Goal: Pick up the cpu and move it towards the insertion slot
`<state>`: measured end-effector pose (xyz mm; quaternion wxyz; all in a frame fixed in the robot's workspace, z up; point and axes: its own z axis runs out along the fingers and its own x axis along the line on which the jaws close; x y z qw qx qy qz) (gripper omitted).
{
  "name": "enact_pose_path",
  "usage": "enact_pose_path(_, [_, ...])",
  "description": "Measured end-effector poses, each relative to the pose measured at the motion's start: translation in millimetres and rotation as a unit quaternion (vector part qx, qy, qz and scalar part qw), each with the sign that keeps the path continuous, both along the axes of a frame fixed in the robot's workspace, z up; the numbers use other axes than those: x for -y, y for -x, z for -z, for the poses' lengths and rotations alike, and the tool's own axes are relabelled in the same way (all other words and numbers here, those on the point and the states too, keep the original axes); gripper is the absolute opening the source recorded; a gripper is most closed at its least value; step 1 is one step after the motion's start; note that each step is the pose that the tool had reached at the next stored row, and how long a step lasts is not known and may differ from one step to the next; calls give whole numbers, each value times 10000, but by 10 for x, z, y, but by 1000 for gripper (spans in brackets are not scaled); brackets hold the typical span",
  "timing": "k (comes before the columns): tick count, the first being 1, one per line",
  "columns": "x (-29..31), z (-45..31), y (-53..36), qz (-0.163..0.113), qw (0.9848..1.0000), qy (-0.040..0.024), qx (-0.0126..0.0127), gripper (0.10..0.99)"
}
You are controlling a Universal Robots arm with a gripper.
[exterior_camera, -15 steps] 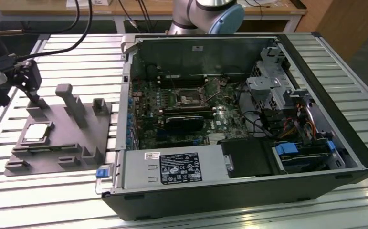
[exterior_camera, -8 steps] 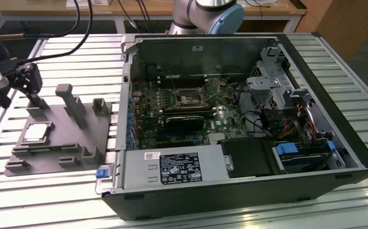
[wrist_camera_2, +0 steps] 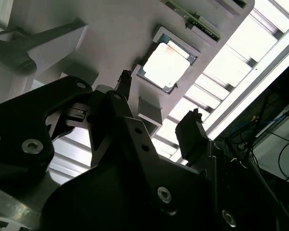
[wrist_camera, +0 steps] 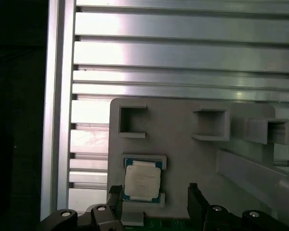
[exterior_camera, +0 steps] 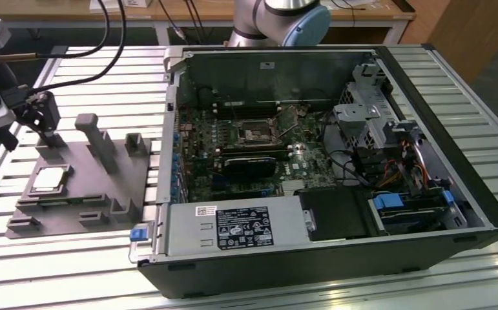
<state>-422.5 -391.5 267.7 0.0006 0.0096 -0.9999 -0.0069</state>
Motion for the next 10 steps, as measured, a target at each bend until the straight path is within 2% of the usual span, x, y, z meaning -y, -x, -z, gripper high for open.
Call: enact_pose_path(10, [0, 103, 15, 0, 10000, 3, 0, 647])
